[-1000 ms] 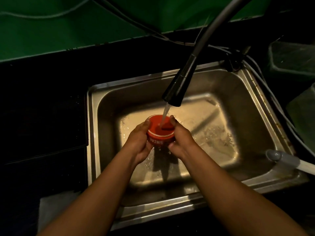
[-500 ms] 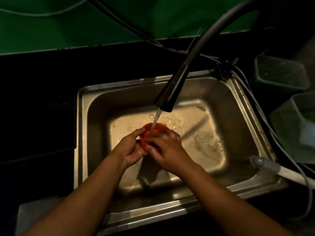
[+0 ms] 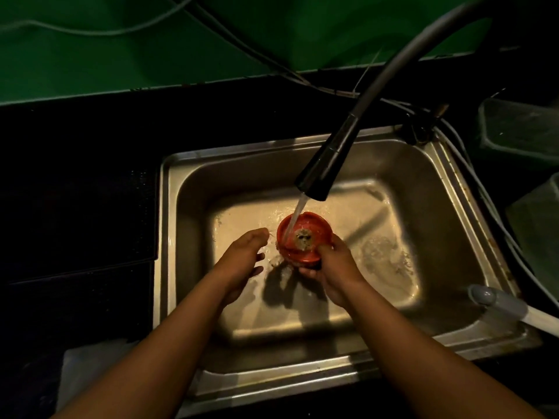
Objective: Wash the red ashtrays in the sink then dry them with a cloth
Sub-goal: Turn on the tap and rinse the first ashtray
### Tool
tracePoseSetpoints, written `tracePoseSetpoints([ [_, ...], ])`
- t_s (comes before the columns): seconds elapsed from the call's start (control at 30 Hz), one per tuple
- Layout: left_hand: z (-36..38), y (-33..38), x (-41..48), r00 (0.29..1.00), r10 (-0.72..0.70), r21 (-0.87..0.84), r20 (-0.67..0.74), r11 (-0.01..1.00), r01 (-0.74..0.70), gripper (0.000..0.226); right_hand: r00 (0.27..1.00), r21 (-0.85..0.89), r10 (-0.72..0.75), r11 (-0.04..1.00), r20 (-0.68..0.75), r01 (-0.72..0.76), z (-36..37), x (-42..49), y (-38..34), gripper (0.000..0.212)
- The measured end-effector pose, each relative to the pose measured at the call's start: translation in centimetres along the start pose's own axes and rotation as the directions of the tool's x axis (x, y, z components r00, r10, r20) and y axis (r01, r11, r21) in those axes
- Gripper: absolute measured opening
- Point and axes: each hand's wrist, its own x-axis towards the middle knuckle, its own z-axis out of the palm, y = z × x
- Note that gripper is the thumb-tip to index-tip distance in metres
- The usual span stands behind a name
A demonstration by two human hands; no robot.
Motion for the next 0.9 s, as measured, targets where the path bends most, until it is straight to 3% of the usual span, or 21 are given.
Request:
tracePoseSetpoints([
  [0.13, -1.3, -0.1, -0.3, 0.999, -0.028, -0.056, -0.027, 0.998, 0.026, 0.03, 0.99, -0.002, 0.055, 0.998, 0.13, -0.055, 0.8, -0.6, 0.6, 0.033],
  [0.2, -1.4, -0.2, -0.4, 0.999, -0.047, -0.065, 0.001, 0.997, 0.047, 0.034, 0.99, -0.104, 0.057, 0.994, 0.133, -0.043, 0.4, -1.0, 0.5, 0.034],
  [0.27, -0.6, 0.1, -0.6, 0.996, -0.05, -0.053, 0.067, 0.997, 0.054, 0.036, 0.993, -0.33, -0.085, 0.937, 0.087, 0.11, -0.1, -1.0, 0.3, 0.039],
  [0.3, -0.1, 0.2, -0.7, 0.993, -0.051, -0.055, 0.102, 0.997, 0.057, 0.036, 0.971, -0.493, -0.218, 0.836, 0.102, 0.24, -0.3, -1.1, 0.1, 0.045],
  [0.37, 1.0, 0.3, -0.6, 0.989, -0.067, -0.124, 0.131, 0.989, 0.083, 0.039, 0.864, -0.701, -0.435, 0.532, 0.254, 0.474, -0.3, -1.4, -0.2, 0.054],
  [0.4, 1.5, 0.5, -0.5, 0.988, -0.084, -0.173, 0.129, 0.979, 0.106, 0.041, 0.8, -0.718, -0.498, 0.415, 0.334, 0.559, -0.3, -1.6, -0.3, 0.055],
  [0.47, 2.0, 1.0, -0.2, 0.989, -0.087, -0.219, 0.116, 0.969, 0.111, 0.045, 0.705, -0.689, -0.564, 0.298, 0.431, 0.66, -0.1, -1.6, -0.5, 0.054],
  [0.53, 2.3, 1.4, -0.1, 0.994, -0.018, -0.139, 0.106, 0.99, 0.033, 0.044, 0.694, -0.629, -0.594, 0.369, 0.407, 0.685, 0.1, -1.5, -0.8, 0.053],
  [0.63, 2.6, 2.5, -0.5, 0.97, 0.224, 0.1, 0.094, 0.967, -0.233, 0.034, 0.846, -0.31, -0.501, 0.788, 0.181, 0.533, 0.8, -1.3, -1.0, 0.057],
  [0.7, 3.0, 3.3, -0.9, 0.909, 0.384, 0.272, 0.163, 0.868, -0.415, 0.036, 0.938, -0.002, -0.312, 0.949, 0.149, 0.315, 1.3, -1.0, -0.7, 0.045],
  [0.8, 3.2, 3.9, -0.2, 0.814, 0.494, 0.512, 0.305, 0.636, -0.578, 0.045, 0.959, 0.199, -0.079, 0.98, 0.274, 0.024, 1.9, -1.2, -0.5, 0.028],
  [0.9, 3.0, 4.3, 0.5, 0.791, 0.5, 0.575, 0.351, 0.552, -0.604, 0.038, 0.94, 0.193, 0.168, 0.953, 0.298, -0.232, 1.9, -1.7, -0.9, 0.012],
])
